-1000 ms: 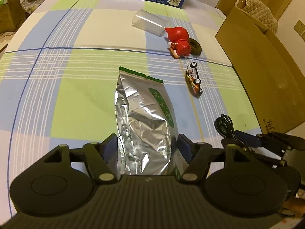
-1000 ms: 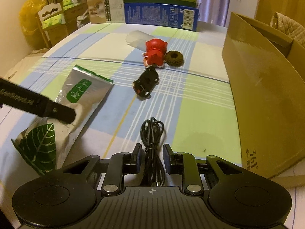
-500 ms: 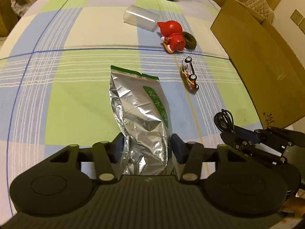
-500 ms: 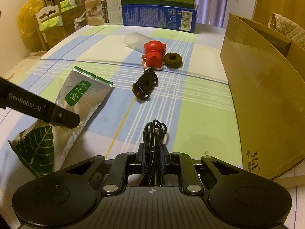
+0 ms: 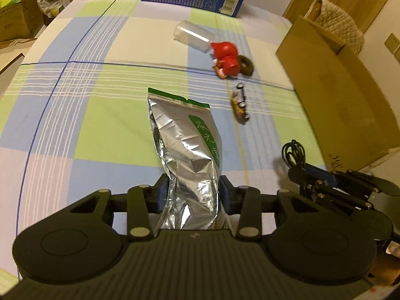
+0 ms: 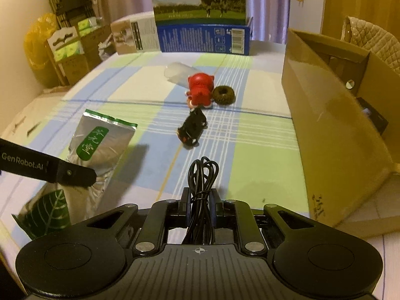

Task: Organize objects
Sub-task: 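Carry the foil pouch and black cable over the cardboard box with both tools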

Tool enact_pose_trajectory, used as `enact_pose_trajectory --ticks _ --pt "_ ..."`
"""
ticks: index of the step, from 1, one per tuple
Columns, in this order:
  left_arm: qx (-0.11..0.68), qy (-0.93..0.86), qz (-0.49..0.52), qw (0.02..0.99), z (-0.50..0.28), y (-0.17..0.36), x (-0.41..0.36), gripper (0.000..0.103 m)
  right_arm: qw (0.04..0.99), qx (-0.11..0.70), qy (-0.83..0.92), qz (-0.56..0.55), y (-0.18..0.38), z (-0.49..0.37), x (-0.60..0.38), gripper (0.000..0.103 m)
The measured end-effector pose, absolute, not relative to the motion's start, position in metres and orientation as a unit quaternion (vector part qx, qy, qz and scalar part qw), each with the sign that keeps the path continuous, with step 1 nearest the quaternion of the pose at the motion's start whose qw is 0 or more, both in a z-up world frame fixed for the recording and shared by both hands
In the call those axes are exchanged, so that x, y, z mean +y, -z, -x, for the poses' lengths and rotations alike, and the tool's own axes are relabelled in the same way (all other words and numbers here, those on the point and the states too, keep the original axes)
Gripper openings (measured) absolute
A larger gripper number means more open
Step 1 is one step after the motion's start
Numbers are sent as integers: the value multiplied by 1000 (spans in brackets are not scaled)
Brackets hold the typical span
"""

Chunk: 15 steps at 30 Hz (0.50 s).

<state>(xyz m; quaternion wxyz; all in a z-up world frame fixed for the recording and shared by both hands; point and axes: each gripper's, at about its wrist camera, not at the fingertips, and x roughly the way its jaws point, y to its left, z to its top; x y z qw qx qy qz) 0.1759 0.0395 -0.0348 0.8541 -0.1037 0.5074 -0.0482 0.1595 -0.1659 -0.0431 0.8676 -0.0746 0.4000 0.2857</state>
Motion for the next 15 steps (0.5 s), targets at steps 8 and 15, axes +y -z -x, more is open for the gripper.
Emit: enact_pose_trajectory --ticks 8,15 --pt "477 70 120 868 -150 -5 18 36 881 387 -270 42 4 -136 -196 11" --pt "456 86 112 879 -129 -30 -7 36 894 367 -256 36 -24 -117 -217 11"
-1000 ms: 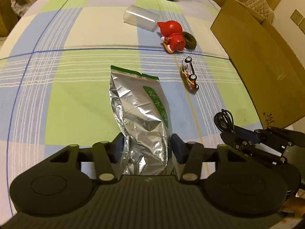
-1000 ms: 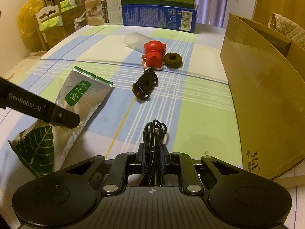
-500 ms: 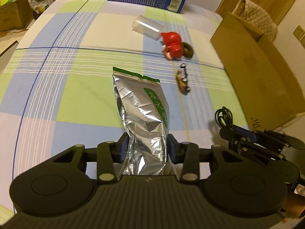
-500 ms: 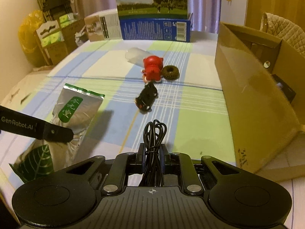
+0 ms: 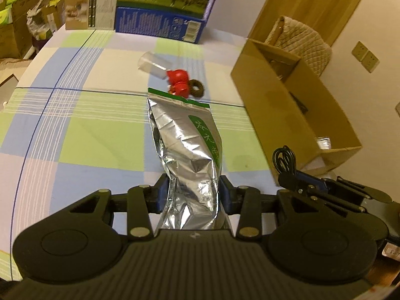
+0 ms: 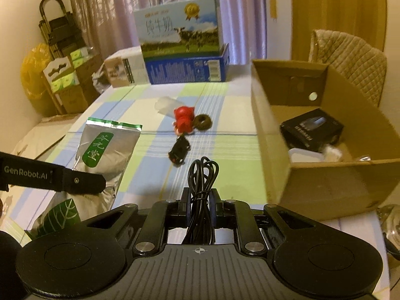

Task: Organize objects
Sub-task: 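Carry the foil pouch and black cable over the cardboard box with both tools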

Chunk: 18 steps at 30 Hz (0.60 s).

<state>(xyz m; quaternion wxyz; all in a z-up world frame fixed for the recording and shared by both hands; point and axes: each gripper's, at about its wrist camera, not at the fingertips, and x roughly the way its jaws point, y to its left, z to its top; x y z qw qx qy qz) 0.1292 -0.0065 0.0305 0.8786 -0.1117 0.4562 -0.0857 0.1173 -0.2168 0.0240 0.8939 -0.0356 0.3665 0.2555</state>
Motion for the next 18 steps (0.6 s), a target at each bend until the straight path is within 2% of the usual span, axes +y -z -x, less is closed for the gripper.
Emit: enact_pose_trajectory --ticks 18 --pt "436 111 109 886 -105 -58 -34 36 908 342 -241 21 -55 -103 -246 11"
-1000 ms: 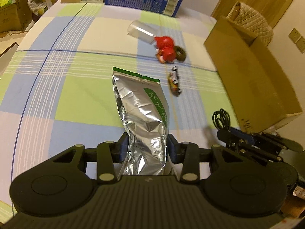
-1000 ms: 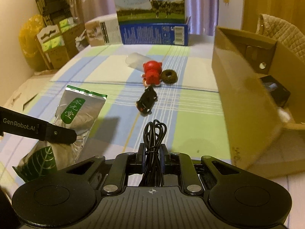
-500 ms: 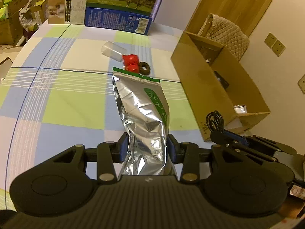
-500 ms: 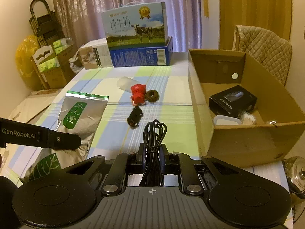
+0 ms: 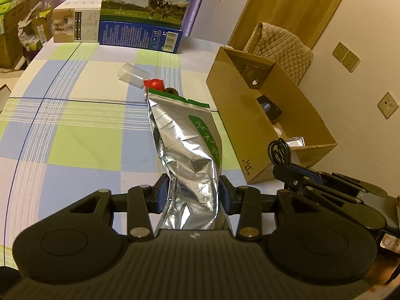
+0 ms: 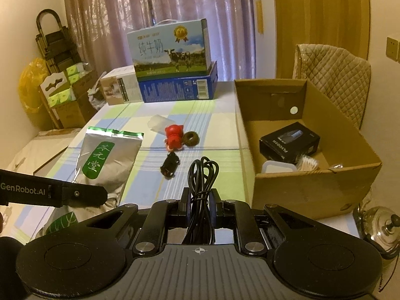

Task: Organize objects
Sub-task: 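Carry the foil pouch and black cable over the cardboard box with both tools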

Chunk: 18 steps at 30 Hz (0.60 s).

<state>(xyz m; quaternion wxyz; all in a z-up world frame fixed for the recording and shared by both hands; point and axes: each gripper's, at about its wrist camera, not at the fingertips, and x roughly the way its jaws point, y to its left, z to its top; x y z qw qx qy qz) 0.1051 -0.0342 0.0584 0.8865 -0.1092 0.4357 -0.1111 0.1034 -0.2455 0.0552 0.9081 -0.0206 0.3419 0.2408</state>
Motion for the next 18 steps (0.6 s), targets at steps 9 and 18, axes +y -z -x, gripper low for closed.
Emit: enact_pose_trajectory --ticks 9,18 --pt "431 124 105 888 -108 -66 -47 36 916 334 -222 14 -64 -108 -266 11" --pt "420 156 97 889 -126 -80 -84 36 930 318 -183 14 -81 -132 -307 11"
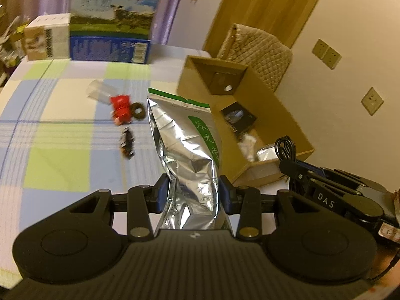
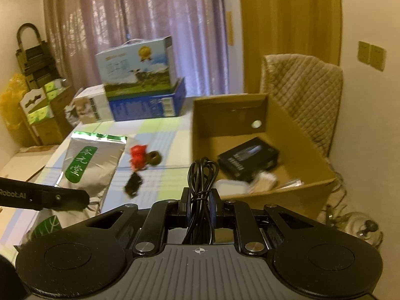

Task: Organize objects
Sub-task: 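Carry the foil pouch and black cable over the cardboard box with both tools, then open both tools to drop the pouch and cable into the box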

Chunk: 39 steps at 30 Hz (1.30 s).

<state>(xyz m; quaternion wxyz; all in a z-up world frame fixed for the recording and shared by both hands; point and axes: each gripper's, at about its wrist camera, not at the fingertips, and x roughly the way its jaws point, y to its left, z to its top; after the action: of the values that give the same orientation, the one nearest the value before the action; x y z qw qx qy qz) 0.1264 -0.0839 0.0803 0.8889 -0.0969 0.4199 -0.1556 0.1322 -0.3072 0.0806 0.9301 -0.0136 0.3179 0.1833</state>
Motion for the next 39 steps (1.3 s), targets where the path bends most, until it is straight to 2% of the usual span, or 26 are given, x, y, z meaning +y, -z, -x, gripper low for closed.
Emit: enact_pose_trajectory --ticks 19,39 --pt "413 204 95 883 -224 -96 -187 36 941 307 -145 14 -97 -225 -366 11" --pt "413 197 97 884 -274 -84 -212 34 938 318 -136 7 -83 -269 -374 11"
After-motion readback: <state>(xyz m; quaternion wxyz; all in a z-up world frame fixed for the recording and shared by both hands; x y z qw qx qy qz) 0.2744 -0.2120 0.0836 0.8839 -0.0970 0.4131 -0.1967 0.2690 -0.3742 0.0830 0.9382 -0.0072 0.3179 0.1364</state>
